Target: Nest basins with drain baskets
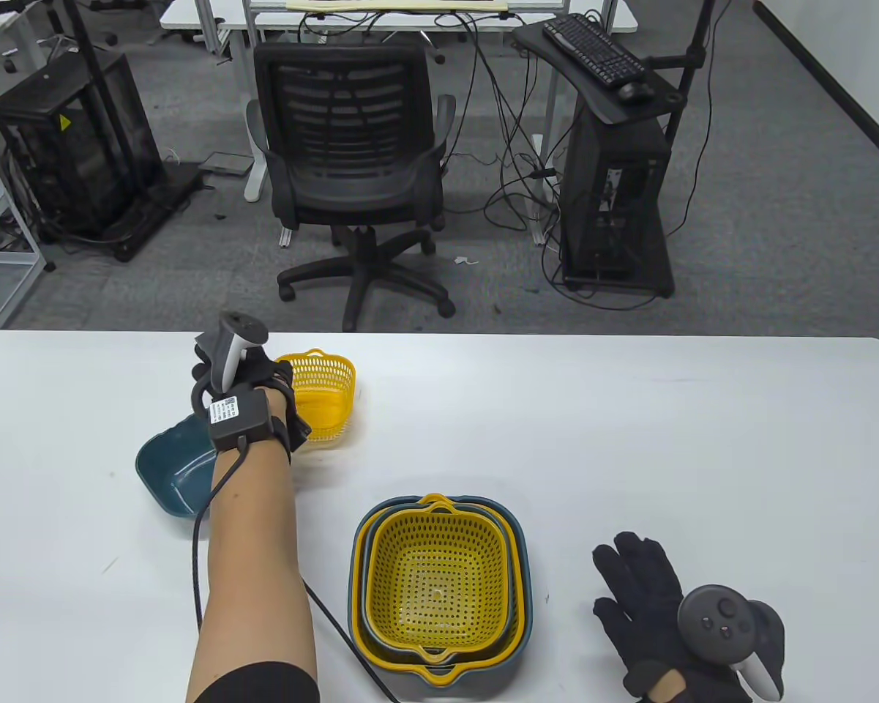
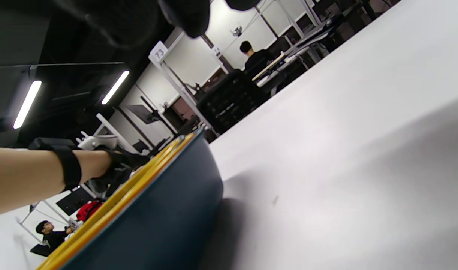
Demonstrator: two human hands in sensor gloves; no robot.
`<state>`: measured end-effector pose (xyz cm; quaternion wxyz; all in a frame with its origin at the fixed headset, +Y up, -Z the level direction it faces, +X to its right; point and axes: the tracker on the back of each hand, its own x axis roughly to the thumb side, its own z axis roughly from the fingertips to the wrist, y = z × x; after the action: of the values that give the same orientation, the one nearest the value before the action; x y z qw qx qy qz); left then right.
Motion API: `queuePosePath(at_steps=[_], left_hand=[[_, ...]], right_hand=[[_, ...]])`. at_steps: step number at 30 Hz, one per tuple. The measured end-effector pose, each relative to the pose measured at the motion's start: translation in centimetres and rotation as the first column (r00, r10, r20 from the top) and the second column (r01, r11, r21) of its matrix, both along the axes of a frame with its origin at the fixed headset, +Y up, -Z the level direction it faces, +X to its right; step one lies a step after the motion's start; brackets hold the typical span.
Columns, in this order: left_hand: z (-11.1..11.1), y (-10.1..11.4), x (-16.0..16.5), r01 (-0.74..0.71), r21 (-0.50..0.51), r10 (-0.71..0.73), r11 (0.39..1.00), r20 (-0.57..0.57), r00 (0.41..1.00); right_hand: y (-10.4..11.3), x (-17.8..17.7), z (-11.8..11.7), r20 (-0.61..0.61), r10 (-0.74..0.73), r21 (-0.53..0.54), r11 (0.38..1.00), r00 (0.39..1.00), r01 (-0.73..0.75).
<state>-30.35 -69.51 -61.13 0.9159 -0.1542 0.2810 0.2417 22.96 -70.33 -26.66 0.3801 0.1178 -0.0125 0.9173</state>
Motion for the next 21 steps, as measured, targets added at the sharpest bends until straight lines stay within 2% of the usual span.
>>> queuePosePath(at_steps=[3,6,14,21], left_hand=[[-0.2,-1.3,-0.8,-0.080,-0.016,0.079,0.997,-0.035,0.996],[-0.3,-1.9,-0.9,-0.130,0.017,0.131,0.991,-0.037,0.991],[-0.7,-2.3,-0.7,-0.015,0.005,0.015,1.000,-0.096,0.995],[-1.3,-1.7,0.7,0.039,0.027,-0.037,0.999,-0.070,0.997]], right_hand=[[-0.2,-0.2,-0.2,-0.010,-0.001,-0.019,1.000,1.000,0.001],[-0.4,-0.3,-0.2,-0.014,0.003,-0.032,0.999,1.000,-0.004],[-0.4,-0.3,-0.1,-0.009,0.003,-0.038,0.999,1.000,-0.003],[-0.7,-0.6,-0.2,-0.020,0.010,-0.061,0.998,1.000,-0.011]])
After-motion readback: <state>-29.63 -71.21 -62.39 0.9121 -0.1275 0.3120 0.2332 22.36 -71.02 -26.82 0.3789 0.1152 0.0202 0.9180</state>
